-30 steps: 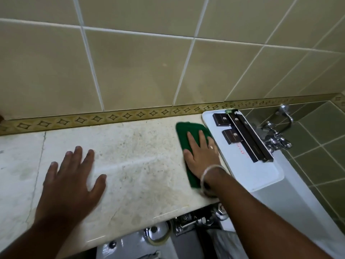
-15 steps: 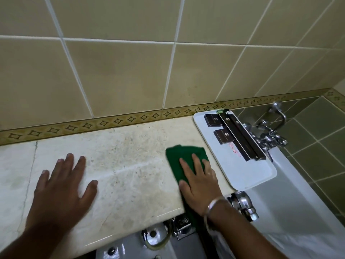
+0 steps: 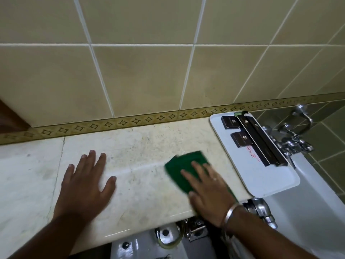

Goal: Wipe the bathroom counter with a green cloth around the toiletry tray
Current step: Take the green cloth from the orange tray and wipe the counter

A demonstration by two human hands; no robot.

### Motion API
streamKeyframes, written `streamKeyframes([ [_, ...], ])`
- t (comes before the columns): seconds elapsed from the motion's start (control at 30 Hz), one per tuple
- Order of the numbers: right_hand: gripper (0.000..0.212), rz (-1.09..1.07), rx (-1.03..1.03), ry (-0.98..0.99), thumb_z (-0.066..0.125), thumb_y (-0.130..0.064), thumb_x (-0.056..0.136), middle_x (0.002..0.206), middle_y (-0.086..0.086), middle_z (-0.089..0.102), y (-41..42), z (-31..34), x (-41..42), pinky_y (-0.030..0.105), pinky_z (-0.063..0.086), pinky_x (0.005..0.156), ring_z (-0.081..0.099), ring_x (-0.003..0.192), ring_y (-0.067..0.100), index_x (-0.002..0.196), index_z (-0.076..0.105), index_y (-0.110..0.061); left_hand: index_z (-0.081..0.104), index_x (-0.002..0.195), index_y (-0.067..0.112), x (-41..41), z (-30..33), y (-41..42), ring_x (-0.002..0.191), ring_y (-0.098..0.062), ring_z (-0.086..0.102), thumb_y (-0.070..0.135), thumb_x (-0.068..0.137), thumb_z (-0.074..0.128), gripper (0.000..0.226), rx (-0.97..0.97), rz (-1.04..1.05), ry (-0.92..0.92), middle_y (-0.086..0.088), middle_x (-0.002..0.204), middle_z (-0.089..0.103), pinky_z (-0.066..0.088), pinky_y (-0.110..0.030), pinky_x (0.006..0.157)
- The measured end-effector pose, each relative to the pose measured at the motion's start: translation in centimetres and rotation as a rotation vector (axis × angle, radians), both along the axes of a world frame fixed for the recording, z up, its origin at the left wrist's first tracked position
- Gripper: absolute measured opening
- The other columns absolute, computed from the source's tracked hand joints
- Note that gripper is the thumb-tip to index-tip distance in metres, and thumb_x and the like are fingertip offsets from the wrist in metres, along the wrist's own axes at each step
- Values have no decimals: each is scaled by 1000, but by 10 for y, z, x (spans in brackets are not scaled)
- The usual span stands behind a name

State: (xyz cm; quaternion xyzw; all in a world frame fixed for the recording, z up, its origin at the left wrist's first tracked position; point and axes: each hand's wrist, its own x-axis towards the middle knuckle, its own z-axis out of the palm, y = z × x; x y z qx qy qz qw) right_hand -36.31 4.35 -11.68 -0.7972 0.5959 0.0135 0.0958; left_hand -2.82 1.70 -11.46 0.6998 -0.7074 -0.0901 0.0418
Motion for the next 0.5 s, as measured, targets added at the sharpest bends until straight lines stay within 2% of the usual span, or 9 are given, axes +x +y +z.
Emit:
streamKeyframes([
  [0.1,64,-327,63,20,21,-51,94,161,9,-6,-72,7,3,50,8,116,0,145,38,150,-6,-37,23,156,22,0,-1,-1,153,-23,11,64,85,17,83,3,3,5,-5,166,13,6,-47,123],
  [0.17,66,-369,93,45,22,-51,95,160,12,-9,-110,9,39,50,4,116,-3,145,40,150,-8,-34,24,156,22,0,0,-1,153,-23,12,64,84,16,84,2,3,18,-5,165,14,6,-46,123],
  [0.2,66,-288,85,64,24,-50,94,160,13,-8,-117,9,62,50,4,116,-2,145,41,151,-7,-34,25,156,21,0,0,0,153,-23,13,64,83,16,85,1,6,21,-5,165,14,7,-46,123],
  [0.27,66,20,55,50,27,-50,91,161,12,-2,-103,7,96,50,4,116,1,145,40,149,-2,-38,26,156,20,-1,0,1,153,-24,14,64,83,15,86,2,9,17,-5,165,14,9,-47,123],
  [0.33,65,284,57,-12,28,-49,87,161,10,8,-67,5,95,52,8,114,8,144,38,147,5,-42,25,156,21,-1,1,-1,153,-23,13,64,83,15,86,6,6,17,-5,165,14,9,-47,123],
  [0.37,65,317,35,-55,29,-48,86,160,10,14,-49,1,81,53,13,113,13,143,38,147,8,-43,24,156,21,-1,1,-1,153,-23,12,64,83,14,85,9,4,19,-5,166,13,8,-46,123],
  [0.43,63,171,-18,-73,31,-48,86,158,8,22,-25,-3,40,52,21,111,21,141,38,146,13,-44,21,157,23,0,1,-2,153,-21,9,65,84,13,85,15,4,15,-3,166,11,6,-45,124],
  [0.5,63,-104,-49,-17,26,-51,88,160,5,14,-29,-3,4,50,20,112,16,143,35,148,7,-44,18,157,24,0,0,-2,154,-20,6,66,84,13,85,16,6,13,-2,167,8,3,-44,124],
])
